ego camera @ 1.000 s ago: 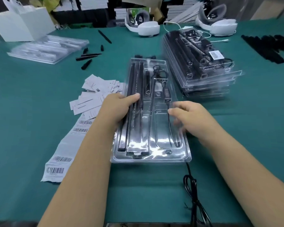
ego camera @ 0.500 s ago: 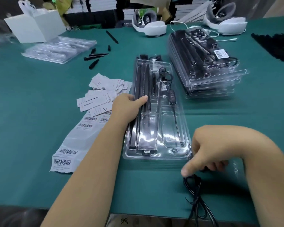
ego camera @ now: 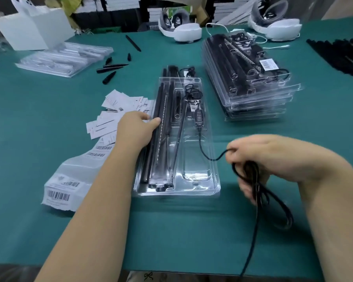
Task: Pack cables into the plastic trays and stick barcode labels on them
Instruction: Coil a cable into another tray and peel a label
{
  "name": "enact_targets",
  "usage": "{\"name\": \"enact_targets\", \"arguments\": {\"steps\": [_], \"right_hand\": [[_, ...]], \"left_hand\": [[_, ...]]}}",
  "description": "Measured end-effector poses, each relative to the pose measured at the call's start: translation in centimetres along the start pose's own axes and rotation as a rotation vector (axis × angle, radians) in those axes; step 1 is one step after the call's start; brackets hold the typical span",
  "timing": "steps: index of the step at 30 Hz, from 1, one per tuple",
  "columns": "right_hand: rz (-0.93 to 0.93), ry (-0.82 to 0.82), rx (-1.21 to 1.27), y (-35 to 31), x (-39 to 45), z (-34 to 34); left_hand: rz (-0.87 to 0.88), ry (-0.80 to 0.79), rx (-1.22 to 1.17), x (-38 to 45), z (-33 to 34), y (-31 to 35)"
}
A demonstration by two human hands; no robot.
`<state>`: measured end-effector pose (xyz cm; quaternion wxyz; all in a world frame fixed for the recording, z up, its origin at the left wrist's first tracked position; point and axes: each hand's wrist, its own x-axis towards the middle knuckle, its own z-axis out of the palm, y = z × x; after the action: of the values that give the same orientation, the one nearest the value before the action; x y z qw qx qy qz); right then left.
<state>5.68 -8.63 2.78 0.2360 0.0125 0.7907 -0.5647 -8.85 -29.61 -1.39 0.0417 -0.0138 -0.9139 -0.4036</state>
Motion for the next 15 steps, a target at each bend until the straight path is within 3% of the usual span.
{"name": "enact_targets", "arguments": {"steps": [3, 9, 12, 15], "right_hand": [[-0.085, 0.203, 0.223, 0.4, 0.1, -1.4], [-0.101, 0.474, 0.004, 0.9, 1.7, -0.6], [-0.137, 0.362, 0.21, 0.6, 1.8, 0.4], [-0.094, 0.09, 0.56, 0.5, 1.3, 0.6]], "left_hand": [[-0.005, -0.024, -0.005, 0.0, -0.2, 0.0], [-0.012, -0.065, 0.068, 0.0, -1.1, -0.1], [0.008, -0.067, 0.166, -0.2, -1.3, 0.1], [0.067, -0.006, 0.258, -0.9, -1.0, 0.7]]}}
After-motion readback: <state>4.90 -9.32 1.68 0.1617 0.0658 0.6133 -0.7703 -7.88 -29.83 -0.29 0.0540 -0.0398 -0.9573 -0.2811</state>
